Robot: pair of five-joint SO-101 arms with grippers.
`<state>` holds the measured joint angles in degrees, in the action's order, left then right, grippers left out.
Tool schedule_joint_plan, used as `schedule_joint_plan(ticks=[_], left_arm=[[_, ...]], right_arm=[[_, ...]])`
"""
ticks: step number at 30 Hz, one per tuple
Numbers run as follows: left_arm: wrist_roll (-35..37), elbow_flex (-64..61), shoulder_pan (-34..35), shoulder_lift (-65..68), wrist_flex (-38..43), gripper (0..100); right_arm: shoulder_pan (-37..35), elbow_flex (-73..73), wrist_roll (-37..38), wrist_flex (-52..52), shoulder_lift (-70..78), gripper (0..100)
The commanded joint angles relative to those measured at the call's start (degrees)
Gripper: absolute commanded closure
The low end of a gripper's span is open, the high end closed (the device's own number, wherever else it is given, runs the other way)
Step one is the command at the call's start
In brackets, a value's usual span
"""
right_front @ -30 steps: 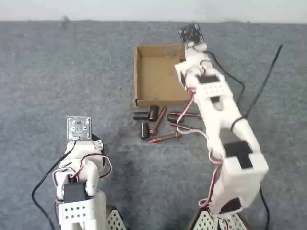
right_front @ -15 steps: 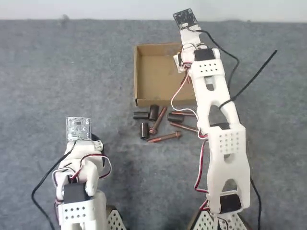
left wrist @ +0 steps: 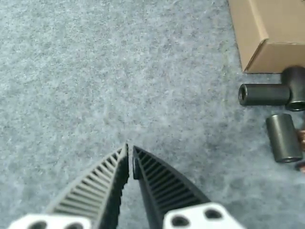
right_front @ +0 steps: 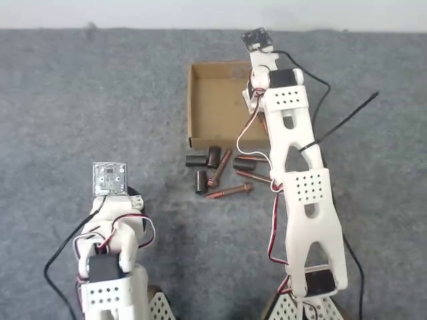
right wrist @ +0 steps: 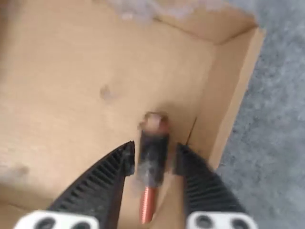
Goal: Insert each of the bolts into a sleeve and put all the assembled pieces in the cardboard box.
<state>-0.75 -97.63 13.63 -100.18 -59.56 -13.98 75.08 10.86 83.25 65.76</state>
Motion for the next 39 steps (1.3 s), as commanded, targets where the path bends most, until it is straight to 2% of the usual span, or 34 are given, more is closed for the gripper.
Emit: schedule_joint_plan(ticks=[1,8,10,14,22,30,39], left_arm=[[-0.53,0.84,0.09,-0.97,0.18,99],[-0.53,0.84,0.09,-0.97,0.18,99],[-0.53,0.84,0.09,-0.97,0.18,99],[-0.53,0.84,0.09,-0.97,0.18,99],[-0.53,0.84,0.09,-0.97,0.18,99],[-0.53,0.84,0.09,-0.88,1.32,99],[-0.53,0.84,0.09,-0.88,1.32,99]], right_arm=[[0.66,6.51,0.53,3.74,-1.45,81.6],[0.66,17.49,0.53,9.54,-1.63,99.1],[0.66,21.71,0.53,13.23,-1.8,98.7],[0.57,20.92,0.53,19.91,-4.79,98.2],[5.85,20.04,-5.71,20.09,-8.75,99.3],[7.6,5.1,-6.15,20.09,-13.67,99.3],[6.02,-25.14,-5.89,19.91,-33.8,99.3]])
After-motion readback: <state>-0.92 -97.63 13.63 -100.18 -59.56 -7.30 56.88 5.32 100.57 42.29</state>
